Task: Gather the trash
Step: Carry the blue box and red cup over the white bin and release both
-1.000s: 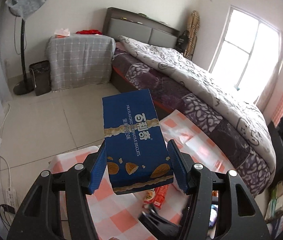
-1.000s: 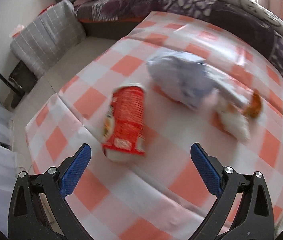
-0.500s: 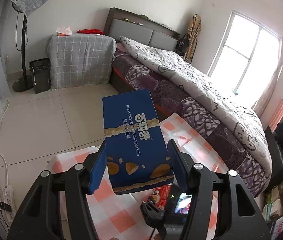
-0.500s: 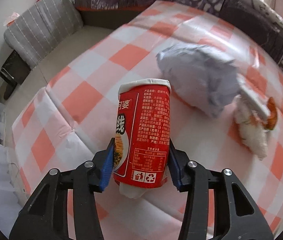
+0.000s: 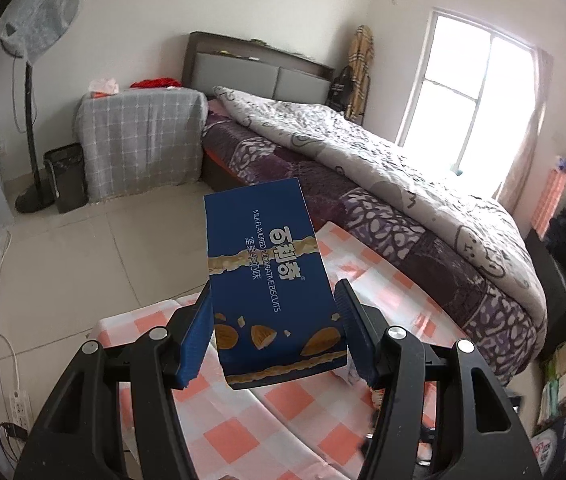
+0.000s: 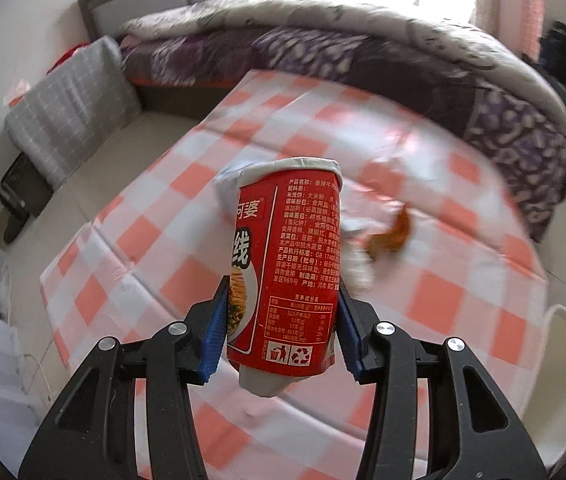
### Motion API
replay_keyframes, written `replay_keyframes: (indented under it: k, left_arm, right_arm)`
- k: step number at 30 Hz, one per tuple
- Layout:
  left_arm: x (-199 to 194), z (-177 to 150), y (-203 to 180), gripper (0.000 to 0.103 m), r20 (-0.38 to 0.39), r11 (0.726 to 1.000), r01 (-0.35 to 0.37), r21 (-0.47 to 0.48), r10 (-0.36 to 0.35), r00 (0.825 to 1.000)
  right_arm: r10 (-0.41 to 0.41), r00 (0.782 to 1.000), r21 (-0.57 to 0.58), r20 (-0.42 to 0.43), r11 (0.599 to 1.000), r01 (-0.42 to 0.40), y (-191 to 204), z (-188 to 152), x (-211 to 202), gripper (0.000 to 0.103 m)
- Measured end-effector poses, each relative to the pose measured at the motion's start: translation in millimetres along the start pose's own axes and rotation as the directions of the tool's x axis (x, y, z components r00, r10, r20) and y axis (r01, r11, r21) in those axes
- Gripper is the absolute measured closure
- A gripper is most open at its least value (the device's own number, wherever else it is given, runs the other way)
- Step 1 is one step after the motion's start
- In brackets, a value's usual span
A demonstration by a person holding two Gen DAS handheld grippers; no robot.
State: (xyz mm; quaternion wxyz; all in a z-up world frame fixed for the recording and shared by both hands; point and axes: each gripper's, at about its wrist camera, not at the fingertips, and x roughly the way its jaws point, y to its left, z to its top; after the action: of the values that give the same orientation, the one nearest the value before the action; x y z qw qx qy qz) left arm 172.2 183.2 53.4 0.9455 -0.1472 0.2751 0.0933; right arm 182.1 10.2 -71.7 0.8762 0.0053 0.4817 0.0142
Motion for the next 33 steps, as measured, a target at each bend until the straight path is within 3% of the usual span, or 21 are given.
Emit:
replay_keyframes:
  k: [12, 17, 28, 33]
  left_arm:
    - [-8, -30, -61, 0.045, -0.017, 0.988, 0.083, 0.128, -0.082, 0.997]
    - [-2, -47, -83, 0.045, -0.081, 0.978, 0.145, 0.151, -0.133, 0.988]
    - [10, -89, -140, 0.045, -0.151, 0.954, 0.192, 0.229, -0.16, 0.976]
    - [14, -115, -172, 0.045, -0.228, 0.93, 0.265, 0.256, -0.208, 0.951]
  right_arm:
    - [-0.101, 0.994, 0.139, 0.038, 0.986, 0.094, -93, -19, -49, 0.057]
    - [-0.142, 0.989, 0.18, 0.052, 0.975, 0.13, -128, -32, -60, 0.057]
    - [-0.172, 0.984, 0.305, 0.036, 0.94, 0.153, -200, -50, -70, 0.056]
    - [-0.191, 0.98, 0.355, 0.052, 0.921, 0.16, -228, -52, -89, 0.056]
